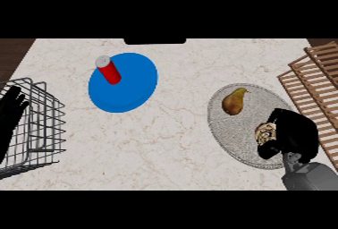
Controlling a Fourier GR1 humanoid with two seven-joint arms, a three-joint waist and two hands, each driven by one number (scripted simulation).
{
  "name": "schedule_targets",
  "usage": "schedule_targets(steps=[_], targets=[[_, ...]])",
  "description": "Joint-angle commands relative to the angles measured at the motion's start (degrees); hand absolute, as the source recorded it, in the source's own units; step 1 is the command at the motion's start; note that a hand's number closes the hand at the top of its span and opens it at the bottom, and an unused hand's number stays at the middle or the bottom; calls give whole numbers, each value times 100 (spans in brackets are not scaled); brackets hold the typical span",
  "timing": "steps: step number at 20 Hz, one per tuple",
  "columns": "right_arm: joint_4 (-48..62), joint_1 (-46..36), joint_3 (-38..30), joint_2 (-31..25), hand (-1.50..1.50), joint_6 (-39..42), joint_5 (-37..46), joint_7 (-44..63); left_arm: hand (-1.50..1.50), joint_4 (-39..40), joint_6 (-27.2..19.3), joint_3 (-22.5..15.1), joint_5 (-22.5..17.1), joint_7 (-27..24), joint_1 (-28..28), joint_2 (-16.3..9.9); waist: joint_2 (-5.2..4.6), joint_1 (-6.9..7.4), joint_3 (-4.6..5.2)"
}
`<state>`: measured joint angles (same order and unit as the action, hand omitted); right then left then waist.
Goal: Pick the cupcake from the placemat and place it in the tiered shelf
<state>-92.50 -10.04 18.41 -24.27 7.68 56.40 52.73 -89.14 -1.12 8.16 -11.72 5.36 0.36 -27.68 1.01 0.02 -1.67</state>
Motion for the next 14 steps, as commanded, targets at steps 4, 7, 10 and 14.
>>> schedule_targets(steps=[4, 7, 10, 14], targets=[[364, -1172, -1222, 834, 150, -247, 440, 2179, 0, 279, 117, -370, -2, 178, 272, 390, -125, 65, 183], [391, -1658, -1320, 1111, 150, -333, 960, 2504, 0, 385, 76, -362, 87, 161, 193, 438, -121, 30, 184], [37, -2170, -1505, 1335, 150, 70, 1208, 2821, 0, 249, 294, -233, -67, 128, 466, 376, -77, 63, 189], [-525, -2675, -1765, 1765, 150, -77, 1656, 2971, 0, 202, 268, -257, 11, 193, 527, 448, -52, -2, 188]])
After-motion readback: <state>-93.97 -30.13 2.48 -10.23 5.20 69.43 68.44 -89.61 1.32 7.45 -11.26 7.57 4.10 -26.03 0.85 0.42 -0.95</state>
